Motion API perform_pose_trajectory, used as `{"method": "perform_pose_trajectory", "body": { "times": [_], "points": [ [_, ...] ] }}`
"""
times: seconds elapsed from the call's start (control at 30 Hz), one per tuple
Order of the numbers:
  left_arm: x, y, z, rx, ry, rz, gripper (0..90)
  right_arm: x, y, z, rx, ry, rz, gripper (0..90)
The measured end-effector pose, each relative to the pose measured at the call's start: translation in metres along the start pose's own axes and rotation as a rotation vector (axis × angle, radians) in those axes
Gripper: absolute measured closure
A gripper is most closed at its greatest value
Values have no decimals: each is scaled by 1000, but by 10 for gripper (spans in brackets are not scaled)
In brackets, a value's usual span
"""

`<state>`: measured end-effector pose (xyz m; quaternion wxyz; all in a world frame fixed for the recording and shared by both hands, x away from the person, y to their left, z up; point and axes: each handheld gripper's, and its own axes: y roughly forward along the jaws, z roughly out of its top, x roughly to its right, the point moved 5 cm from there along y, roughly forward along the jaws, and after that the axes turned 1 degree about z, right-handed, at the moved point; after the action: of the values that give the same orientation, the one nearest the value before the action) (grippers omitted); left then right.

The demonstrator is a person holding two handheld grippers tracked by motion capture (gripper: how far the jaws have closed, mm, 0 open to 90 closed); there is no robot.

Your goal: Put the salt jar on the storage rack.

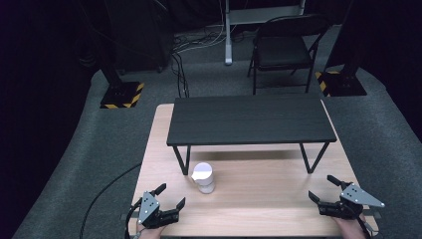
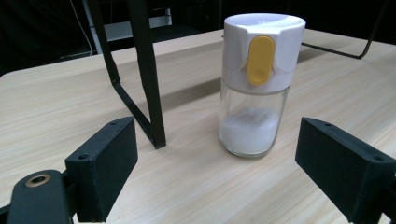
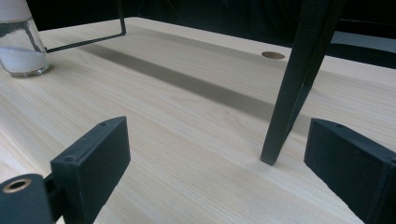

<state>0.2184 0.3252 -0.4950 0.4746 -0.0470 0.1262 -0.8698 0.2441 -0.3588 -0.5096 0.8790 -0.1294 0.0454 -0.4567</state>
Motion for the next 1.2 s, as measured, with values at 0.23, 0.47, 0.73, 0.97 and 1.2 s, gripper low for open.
{"method": "perform_pose_trajectory", "body": {
  "times": [0.23,0.47,0.73,0.97,1.2],
  "points": [
    [2,3,1,4,6,-6,122,0,-1,0,3,1,-5,60],
    [6,9,3,-14,22,-29,119,0,-1,0,2,1,-2,60],
    [11,23,5,-38,36,-58,118,-1,-1,0,-1,-1,-1,60],
    [14,39,11,-36,36,-70,119,-1,0,0,-4,-2,1,59],
    [14,54,18,-13,0,-85,118,-1,1,0,-5,-2,1,60]
  ]
}}
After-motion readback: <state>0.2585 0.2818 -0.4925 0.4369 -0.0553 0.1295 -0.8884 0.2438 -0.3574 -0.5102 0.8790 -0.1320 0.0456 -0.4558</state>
